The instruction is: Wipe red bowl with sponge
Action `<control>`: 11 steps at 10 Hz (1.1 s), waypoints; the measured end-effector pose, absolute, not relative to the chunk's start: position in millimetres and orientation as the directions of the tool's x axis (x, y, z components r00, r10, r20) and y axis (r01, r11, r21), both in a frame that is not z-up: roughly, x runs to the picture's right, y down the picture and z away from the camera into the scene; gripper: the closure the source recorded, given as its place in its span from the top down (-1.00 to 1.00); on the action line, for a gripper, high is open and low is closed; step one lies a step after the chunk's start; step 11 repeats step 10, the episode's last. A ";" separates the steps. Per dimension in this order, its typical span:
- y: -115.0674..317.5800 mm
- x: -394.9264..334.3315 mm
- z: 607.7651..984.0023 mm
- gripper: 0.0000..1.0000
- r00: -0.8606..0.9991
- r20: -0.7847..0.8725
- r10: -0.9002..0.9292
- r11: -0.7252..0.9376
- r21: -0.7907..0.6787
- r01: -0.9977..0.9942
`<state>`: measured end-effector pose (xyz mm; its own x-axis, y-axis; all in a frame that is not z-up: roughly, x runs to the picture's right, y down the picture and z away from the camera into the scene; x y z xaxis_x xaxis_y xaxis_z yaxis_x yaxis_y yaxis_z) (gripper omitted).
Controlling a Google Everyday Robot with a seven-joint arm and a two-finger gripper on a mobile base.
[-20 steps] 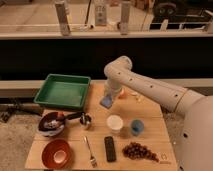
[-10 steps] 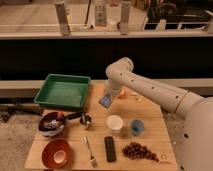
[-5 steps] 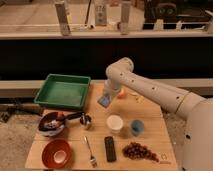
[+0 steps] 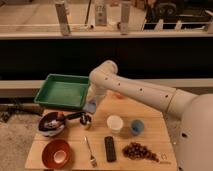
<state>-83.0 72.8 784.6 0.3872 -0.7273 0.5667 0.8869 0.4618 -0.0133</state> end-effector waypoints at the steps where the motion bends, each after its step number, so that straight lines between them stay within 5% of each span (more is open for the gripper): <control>1: 80.3 -96.5 771.8 -1.00 0.323 0.571 -0.755 0.415 0.035 0.909; 6: 125.5 -150.7 704.8 -1.00 0.053 0.533 -0.844 0.183 0.194 0.964; 11: 178.2 -177.9 711.4 -1.00 -0.098 0.516 -0.851 0.022 0.221 0.975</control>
